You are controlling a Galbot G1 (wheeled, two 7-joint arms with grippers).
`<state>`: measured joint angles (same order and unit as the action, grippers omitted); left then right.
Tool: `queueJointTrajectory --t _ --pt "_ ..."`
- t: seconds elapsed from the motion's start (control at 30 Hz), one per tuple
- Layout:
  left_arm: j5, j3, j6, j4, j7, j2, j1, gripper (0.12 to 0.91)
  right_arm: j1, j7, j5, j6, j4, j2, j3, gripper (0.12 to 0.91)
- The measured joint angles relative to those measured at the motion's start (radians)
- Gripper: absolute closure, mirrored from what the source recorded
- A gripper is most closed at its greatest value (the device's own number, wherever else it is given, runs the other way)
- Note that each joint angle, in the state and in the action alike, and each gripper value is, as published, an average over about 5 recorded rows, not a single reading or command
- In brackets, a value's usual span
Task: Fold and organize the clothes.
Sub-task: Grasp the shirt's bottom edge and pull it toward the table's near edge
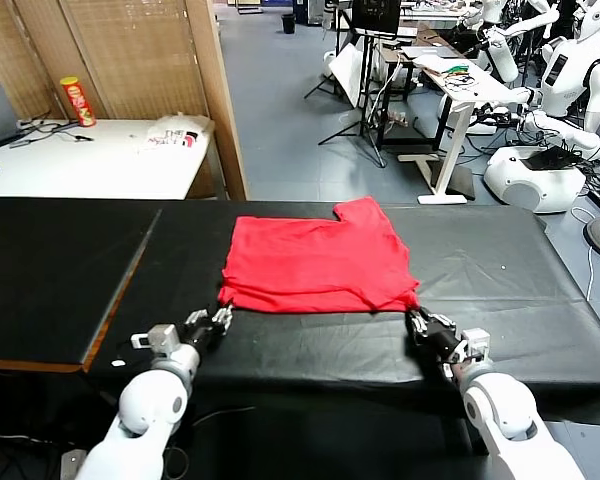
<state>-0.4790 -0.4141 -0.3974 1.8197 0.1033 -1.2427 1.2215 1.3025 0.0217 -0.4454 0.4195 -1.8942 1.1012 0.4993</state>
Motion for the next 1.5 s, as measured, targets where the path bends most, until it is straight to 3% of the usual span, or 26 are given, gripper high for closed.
queueJointTrajectory --t 0.17,0.33,0.6,0.73,0.83,1.07,1.2,1.33,1.5 --pt "0.090 0.002 -0.006 0.049 0.001 0.042 0.058 0.904 0.079 0.029 0.009 0.063 -0.095 0.010 0.024 0.899" --pt "0.118 -0.020 -0.016 0.115 0.001 0.092 0.131 0.904 0.170 0.042 0.036 0.096 -0.166 0.025 0.039 0.899" --pt "0.138 -0.059 -0.035 0.219 -0.012 0.136 0.257 0.904 0.278 0.033 0.050 0.113 -0.229 0.050 0.048 0.899" --pt "0.138 -0.074 -0.048 0.256 -0.011 0.141 0.311 0.882 0.313 0.021 0.054 0.135 -0.261 0.050 0.056 0.797" --pt "0.138 -0.083 -0.062 0.280 -0.009 0.145 0.341 0.771 0.339 0.020 0.060 0.149 -0.289 0.050 0.063 0.655" --pt "0.134 -0.102 -0.103 0.345 0.025 0.144 0.397 0.387 0.388 0.024 0.043 0.173 -0.388 0.047 0.101 0.295" --pt "0.139 -0.122 -0.152 0.392 0.035 0.132 0.415 0.256 0.367 0.029 0.005 0.173 -0.433 0.043 0.129 0.233" --pt "0.107 -0.148 -0.168 0.437 0.039 0.123 0.398 0.234 0.262 0.049 -0.014 0.141 -0.404 0.025 0.120 0.228" --pt "0.006 -0.148 -0.164 0.438 0.050 0.150 0.307 0.232 0.050 0.070 -0.015 0.117 -0.266 0.017 0.065 0.227"
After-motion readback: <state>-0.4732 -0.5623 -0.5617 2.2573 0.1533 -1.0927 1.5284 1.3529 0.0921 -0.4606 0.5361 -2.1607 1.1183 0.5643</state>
